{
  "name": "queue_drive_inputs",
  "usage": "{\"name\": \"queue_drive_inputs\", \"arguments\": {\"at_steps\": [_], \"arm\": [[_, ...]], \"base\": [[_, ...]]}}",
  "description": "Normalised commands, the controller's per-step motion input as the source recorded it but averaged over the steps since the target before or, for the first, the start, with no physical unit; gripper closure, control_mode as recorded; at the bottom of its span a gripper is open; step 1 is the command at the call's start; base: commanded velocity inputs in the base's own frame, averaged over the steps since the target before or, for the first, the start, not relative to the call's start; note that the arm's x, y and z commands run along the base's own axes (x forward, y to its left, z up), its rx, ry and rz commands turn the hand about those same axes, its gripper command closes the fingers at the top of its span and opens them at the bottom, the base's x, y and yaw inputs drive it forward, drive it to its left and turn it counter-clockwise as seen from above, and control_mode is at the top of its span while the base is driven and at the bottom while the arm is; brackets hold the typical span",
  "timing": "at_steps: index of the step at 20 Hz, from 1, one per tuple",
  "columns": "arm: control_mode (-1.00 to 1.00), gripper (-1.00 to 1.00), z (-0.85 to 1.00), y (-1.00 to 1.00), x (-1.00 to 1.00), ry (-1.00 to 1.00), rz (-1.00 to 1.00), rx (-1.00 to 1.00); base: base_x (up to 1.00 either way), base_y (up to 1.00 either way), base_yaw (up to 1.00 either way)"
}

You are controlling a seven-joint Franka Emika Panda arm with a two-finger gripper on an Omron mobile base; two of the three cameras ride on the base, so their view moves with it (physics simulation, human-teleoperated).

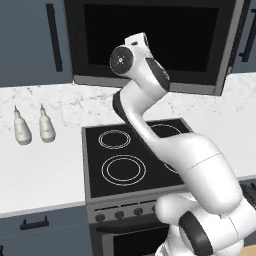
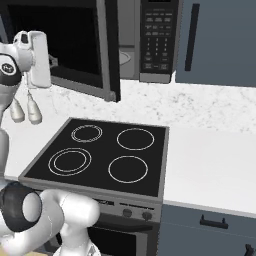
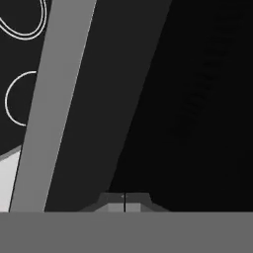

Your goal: Open the microwave, place the bowl with waffle inside the microwave, then close the microwave door and turn it on.

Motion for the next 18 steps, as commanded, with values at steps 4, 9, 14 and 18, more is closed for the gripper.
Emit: {"name": "queue_drive_inputs", "arguments": {"at_steps": [4, 9, 14, 18], "arm": [[-1.00, 1.00, -0.01, -0.36, 1.00, -0.17, 0.53, 0.29], [-1.00, 1.00, -0.16, -0.20, 1.00, 0.02, 0.24, 0.29], [-1.00, 1.00, -0.08, -0.04, 1.00, 0.01, 0.19, 0.35], [-1.00, 1.00, -0.02, -0.17, 0.79, -0.03, 0.19, 0.38]], "base": [[0.00, 0.00, 0.00], [0.00, 0.00, 0.00], [0.00, 0.00, 0.00], [0.00, 0.00, 0.00]]}}
